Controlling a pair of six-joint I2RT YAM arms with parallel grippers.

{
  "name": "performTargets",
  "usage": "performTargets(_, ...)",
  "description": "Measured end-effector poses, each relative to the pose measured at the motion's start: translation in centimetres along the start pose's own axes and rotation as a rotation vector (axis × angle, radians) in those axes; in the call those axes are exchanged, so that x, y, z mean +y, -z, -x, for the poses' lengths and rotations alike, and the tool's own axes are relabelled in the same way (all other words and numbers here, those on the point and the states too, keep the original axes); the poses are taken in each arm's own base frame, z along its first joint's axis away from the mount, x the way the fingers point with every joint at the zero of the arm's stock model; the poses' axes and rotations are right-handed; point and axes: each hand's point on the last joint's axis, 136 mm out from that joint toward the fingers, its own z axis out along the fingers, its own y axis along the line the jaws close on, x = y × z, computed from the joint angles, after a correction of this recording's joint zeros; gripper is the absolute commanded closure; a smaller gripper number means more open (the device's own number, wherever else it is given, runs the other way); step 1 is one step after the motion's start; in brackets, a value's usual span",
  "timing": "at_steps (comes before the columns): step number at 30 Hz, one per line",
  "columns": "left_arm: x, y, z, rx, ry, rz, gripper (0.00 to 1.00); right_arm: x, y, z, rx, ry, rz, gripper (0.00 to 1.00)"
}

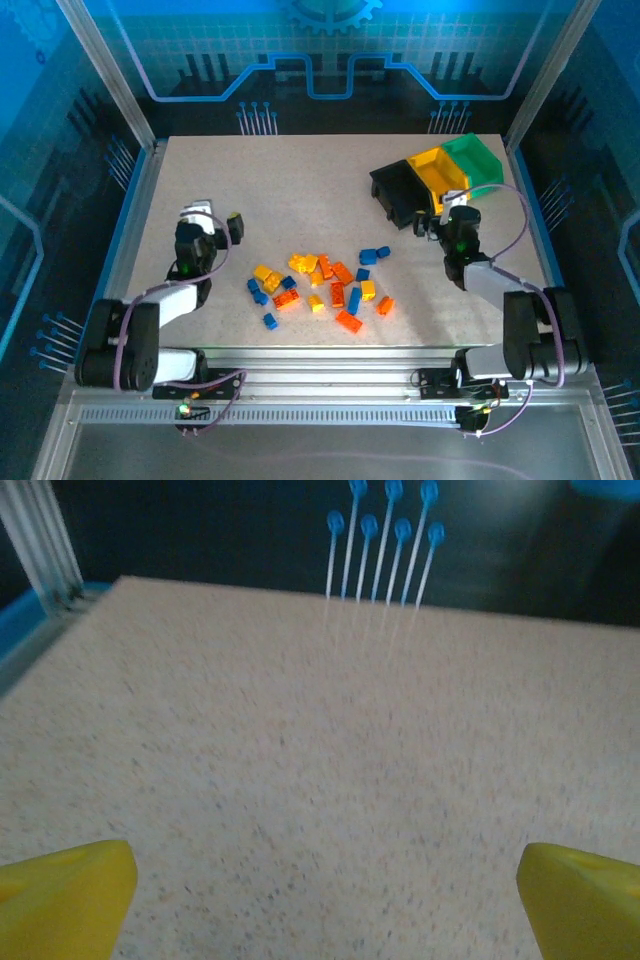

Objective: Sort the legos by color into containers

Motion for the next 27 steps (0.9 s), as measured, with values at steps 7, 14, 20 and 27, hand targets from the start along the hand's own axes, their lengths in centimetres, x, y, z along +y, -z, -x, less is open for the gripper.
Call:
performTargets(7,1.8,1.2,4.6,-0.106,0.314,0.106,0.01,-2.7,2.4,1.4,0.042,-0.209,-0.164,0.0)
performTargets(14,4.5,2.6,5.0,-0.063,0.701,0.227,0.01,-5.6,2.1,3.7,0.136,-0.54,-0.192,0.0)
performTargets(20,3.8,2.9,3.1,0.037,0.814,0.215,0.01,-1.8,-0.3,3.7,0.3,-0.421,-0.087,0.07)
performTargets(27,-1.8,1.6,4.0,0.291,0.799,0.056,0.08,2.1,-6.2,6.2,0.389,-0.297,0.026,0.18)
